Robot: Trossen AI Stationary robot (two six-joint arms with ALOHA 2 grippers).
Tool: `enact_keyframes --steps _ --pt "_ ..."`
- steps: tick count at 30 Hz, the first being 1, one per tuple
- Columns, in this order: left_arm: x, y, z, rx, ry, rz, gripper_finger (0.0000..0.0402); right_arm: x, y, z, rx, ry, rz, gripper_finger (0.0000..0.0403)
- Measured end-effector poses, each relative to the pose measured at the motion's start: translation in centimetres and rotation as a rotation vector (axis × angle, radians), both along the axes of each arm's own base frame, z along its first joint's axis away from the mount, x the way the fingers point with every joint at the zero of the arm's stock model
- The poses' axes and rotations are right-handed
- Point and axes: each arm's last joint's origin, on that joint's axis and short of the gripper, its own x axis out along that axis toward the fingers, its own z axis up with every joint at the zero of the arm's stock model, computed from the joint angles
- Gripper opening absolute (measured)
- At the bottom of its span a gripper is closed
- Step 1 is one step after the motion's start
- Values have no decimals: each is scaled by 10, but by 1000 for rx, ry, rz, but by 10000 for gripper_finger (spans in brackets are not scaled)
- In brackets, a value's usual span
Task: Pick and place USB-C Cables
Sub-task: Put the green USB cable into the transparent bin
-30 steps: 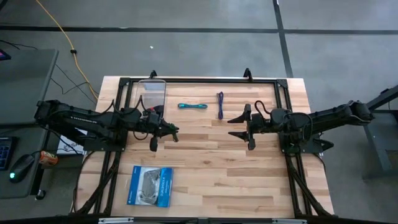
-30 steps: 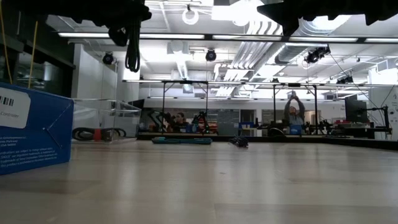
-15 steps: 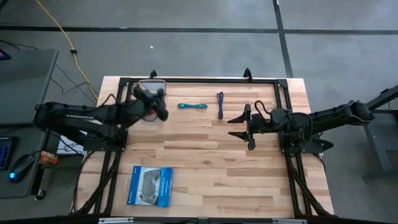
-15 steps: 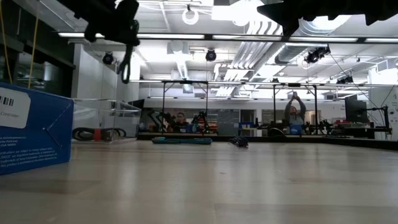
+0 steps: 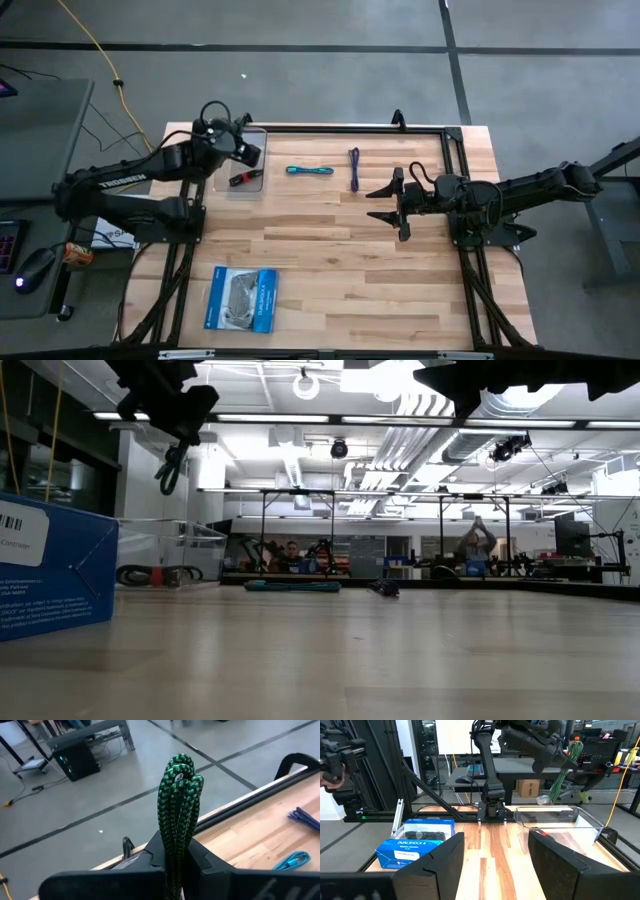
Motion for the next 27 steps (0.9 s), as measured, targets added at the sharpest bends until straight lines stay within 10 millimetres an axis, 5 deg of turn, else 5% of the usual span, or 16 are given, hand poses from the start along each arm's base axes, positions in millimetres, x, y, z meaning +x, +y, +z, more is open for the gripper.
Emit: enact_keyframes --steps 10,27 --pt "-6 40 -8 -259 68 66 0 0 0 0 0 0 0 211" --pt "23 88 -88 -702 233 45 0 0 0 0 -8 0 0 211"
